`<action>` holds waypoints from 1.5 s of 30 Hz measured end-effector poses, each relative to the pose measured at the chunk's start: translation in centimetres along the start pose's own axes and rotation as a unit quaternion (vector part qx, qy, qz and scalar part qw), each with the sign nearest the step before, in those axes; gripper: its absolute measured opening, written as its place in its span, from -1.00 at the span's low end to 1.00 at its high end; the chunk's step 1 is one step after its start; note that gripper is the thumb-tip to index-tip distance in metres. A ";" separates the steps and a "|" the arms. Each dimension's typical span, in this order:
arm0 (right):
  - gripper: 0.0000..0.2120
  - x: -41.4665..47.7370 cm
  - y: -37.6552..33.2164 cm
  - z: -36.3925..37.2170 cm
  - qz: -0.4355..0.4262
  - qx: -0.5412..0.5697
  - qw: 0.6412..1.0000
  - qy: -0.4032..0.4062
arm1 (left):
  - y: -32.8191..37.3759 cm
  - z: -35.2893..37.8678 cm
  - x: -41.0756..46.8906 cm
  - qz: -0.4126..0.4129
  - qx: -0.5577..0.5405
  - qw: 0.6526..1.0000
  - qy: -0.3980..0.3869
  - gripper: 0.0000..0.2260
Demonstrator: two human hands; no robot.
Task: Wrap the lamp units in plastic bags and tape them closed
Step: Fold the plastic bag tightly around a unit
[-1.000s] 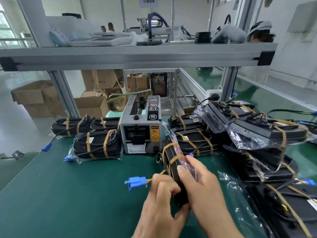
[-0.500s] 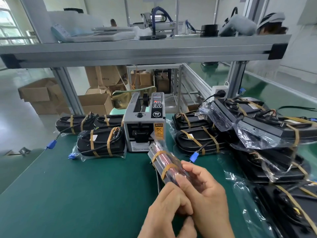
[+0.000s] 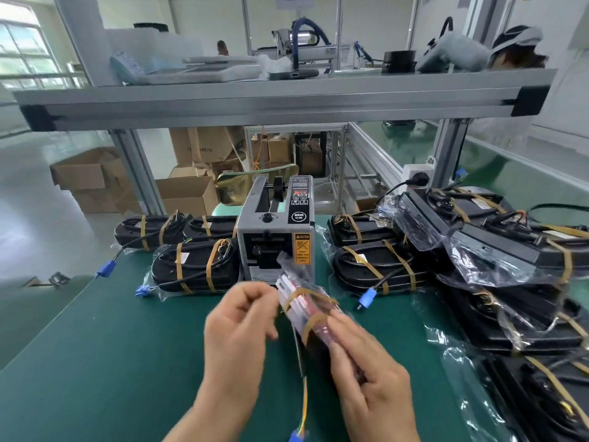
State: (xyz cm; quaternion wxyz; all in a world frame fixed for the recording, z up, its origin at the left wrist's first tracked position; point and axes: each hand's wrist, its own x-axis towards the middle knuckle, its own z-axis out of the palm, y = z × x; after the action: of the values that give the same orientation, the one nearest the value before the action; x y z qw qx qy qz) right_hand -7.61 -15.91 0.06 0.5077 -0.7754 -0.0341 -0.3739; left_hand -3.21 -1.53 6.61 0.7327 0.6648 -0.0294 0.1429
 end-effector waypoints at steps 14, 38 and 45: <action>-0.69 2.6 -1.6 -0.9 0.327 0.238 0.896 0.183 | -2.8 3.3 11.8 -0.357 -0.107 0.921 0.109 -0.87; -0.64 2.5 -2.7 -1.4 0.333 0.322 0.879 0.114 | 2.9 3.9 0.8 -0.042 0.206 0.922 -0.325 -0.85; -0.63 2.3 -2.6 -1.3 0.326 0.305 0.890 0.095 | 2.3 5.0 1.8 -0.030 0.258 0.909 -0.327 -0.84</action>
State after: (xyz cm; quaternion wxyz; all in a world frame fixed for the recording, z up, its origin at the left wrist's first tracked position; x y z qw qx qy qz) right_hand -7.81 -16.49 3.78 0.8131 -0.5111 0.1566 -0.2306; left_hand -1.26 -6.01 9.82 0.4890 0.8405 -0.2096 -0.1024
